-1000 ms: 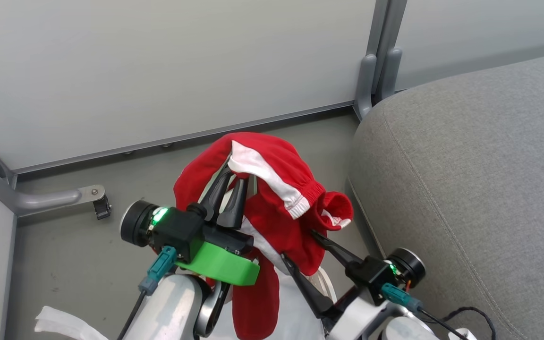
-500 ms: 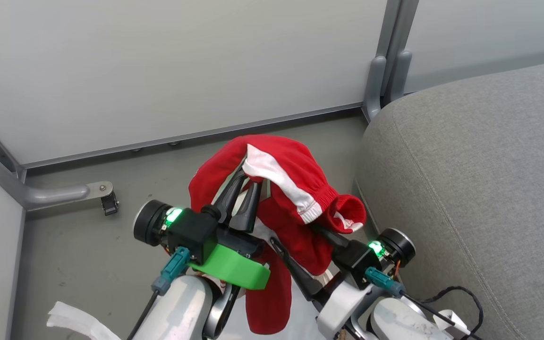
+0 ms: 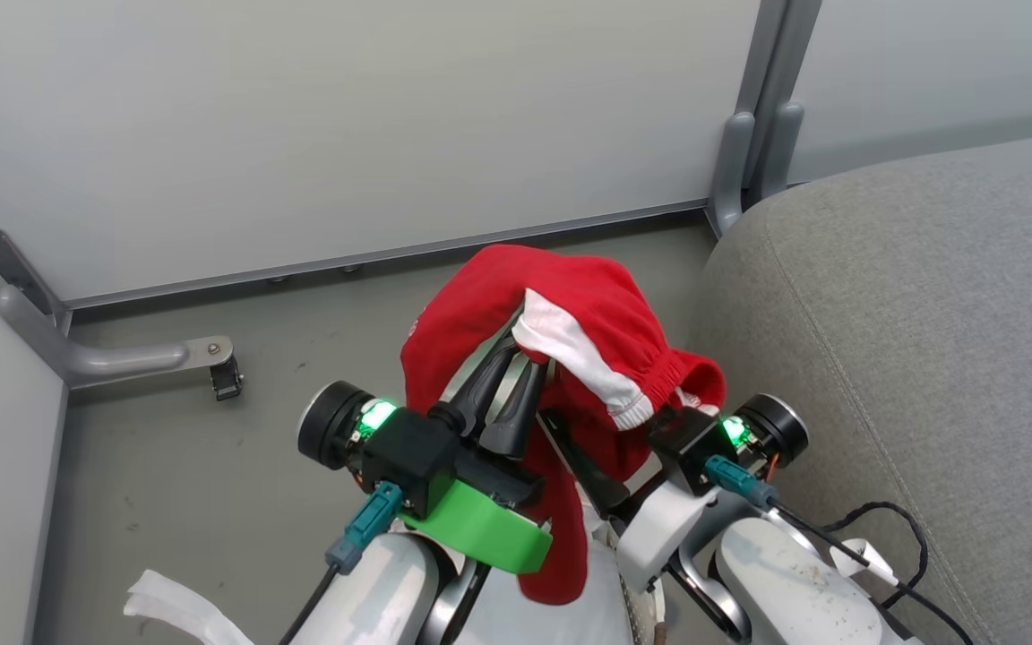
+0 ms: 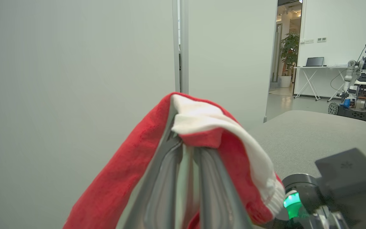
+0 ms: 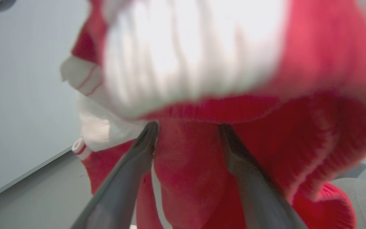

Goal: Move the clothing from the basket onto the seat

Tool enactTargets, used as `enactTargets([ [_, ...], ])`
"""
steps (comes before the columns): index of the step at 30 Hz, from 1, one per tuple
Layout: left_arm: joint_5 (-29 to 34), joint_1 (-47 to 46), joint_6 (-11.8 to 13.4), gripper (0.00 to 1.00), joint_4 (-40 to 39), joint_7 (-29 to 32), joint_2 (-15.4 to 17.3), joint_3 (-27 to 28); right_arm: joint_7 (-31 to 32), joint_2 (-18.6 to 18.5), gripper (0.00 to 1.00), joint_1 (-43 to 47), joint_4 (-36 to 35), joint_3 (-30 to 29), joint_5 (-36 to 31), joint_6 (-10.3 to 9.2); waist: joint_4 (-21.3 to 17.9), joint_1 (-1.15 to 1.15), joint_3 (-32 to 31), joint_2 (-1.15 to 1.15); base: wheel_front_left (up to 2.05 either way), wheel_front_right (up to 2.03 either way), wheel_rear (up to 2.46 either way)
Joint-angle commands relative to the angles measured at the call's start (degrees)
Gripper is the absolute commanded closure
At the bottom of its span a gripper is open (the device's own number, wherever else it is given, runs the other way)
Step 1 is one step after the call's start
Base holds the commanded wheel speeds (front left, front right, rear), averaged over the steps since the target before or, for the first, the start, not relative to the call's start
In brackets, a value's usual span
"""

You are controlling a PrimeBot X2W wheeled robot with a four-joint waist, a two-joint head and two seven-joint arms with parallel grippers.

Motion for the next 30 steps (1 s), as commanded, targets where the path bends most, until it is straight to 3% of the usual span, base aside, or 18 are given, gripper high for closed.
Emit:
enactTargets([
  [1, -0.65, -0.80, -0.21, 1.00, -0.28, -0.05, 0.00, -0.25, -0.26, -0.18, 0.00, -0.71, 0.57, -0.41, 0.58, -0.06, 0.43, 0.00, -0.04, 0.00, 0.00, 0.00, 0.00],
  [3, -0.67, -0.63, -0.34, 1.00, -0.36, -0.05, 0.00, -0.79, -0.26, -0.19, 0.00, -1.14, 1.27, -1.01, 1.01, -0.06, 0.81, 0.00, -0.05, 0.00, 0.00, 0.00, 0.00],
  [4, -0.79, -0.59, -0.42, 1.00, -0.40, -0.05, 0.00, -0.97, -0.25, -0.19, 0.14, -1.28, 1.63, -1.28, 1.26, -0.06, 1.01, 0.00, -0.06, 0.00, 0.00, 0.00, 0.00],
  [5, -0.87, -0.55, -0.48, 1.00, -0.47, -0.06, 0.00, -1.16, -0.25, -0.19, 0.35, -1.46, 2.07, -1.54, 1.27, -0.06, 1.22, 0.00, -0.06, 0.00, 0.00, 0.00, 0.00],
  [9, -1.20, -0.46, -0.64, 1.00, -0.54, -0.05, 0.00, -1.95, -0.25, -0.20, 0.69, -2.02, 3.72, -2.72, 1.30, -0.06, 1.87, 0.00, -0.01, 0.00, 0.00, 0.00, 0.00],
  [10, -1.28, -0.47, -0.70, 1.00, -0.57, -0.06, 0.00, -2.07, -0.25, -0.21, 0.90, -2.19, 4.11, -2.97, 1.44, -0.06, 1.97, 0.00, 0.01, 0.00, 0.00, 0.00, 0.00],
  [11, -1.28, -0.50, -0.75, 1.00, -0.64, -0.06, 0.00, -2.22, -0.20, -0.20, 1.00, -2.38, 4.49, -3.25, 1.60, -0.07, 2.12, 0.00, 0.06, 0.00, 0.00, 0.00, 0.00],
  [30, -0.34, 0.01, -0.84, 1.00, -0.67, -0.05, 0.00, -2.03, -0.20, -0.21, 1.00, -0.75, 2.56, -8.29, 0.99, -0.07, 1.77, 0.00, 0.35, 0.00, 0.00, 0.00, 0.00],
])
